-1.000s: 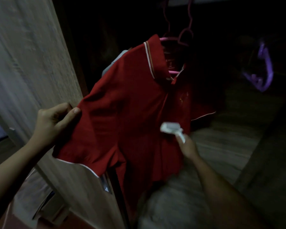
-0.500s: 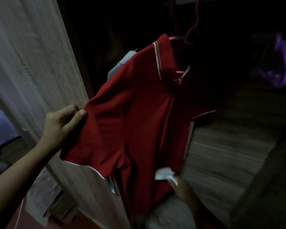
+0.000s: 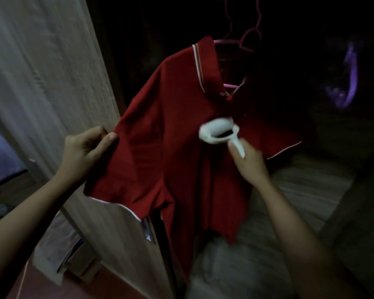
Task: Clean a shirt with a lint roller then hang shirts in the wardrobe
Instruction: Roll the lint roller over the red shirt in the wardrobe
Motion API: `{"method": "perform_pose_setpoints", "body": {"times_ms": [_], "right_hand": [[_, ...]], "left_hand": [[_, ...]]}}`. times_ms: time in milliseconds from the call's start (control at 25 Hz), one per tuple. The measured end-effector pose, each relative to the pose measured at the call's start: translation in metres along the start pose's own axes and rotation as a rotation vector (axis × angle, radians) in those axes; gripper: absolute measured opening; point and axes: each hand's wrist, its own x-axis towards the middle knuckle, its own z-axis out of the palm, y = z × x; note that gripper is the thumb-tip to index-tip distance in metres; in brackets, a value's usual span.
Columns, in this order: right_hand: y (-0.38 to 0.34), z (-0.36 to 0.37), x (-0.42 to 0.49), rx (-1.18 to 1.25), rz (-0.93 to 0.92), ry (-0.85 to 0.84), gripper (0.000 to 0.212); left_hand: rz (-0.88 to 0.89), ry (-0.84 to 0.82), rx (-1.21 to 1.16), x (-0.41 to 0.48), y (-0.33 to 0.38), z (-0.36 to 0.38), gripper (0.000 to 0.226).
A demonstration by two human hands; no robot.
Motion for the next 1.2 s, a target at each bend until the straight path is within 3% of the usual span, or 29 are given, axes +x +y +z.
{"method": "perform_pose_setpoints", "body": {"times_ms": [200,400,480,560,640,720,840,1040,1200], "right_hand": [[-0.028,0.007,-0.012,0.063,-0.037,0.040,0.019],[0.061,0.102,-0.099,-0.034,0.262,-0.204,0.028],[0.088,0.127,-0.134,-0.060,0.367,-0.371,0.043],[0.100,0.138,-0.154,-0.053,0.423,-0.499,0.076],[0.101,0.136,-0.156,-0.037,0.457,-0.475,0.091],[0.085,0.122,-0.139,-0.053,0.412,-0.392,0.076],[0.037,0.082,-0.093,-0.065,0.254,-0.208,0.021],[-0.072,0.015,-0.032,-0.031,-0.038,0.058,0.027],[-0.106,0.014,-0.038,0.017,-0.107,0.055,0.025]], "left_hand": [[0.000,0.001,-0.003,-0.001,-0.001,0.000,0.030],[-0.033,0.003,-0.034,0.000,-0.003,0.002,0.031],[-0.040,0.001,-0.038,-0.001,-0.003,0.003,0.031],[-0.043,-0.003,-0.049,-0.001,-0.002,0.002,0.032],[-0.042,-0.021,-0.062,0.000,-0.001,0.001,0.032],[-0.045,-0.029,-0.048,0.001,-0.004,-0.001,0.033],[-0.036,-0.014,-0.042,0.000,-0.008,0.000,0.033],[-0.001,0.008,-0.033,0.000,-0.008,0.001,0.035],[0.000,0.009,-0.043,0.000,-0.009,0.002,0.039]]}}
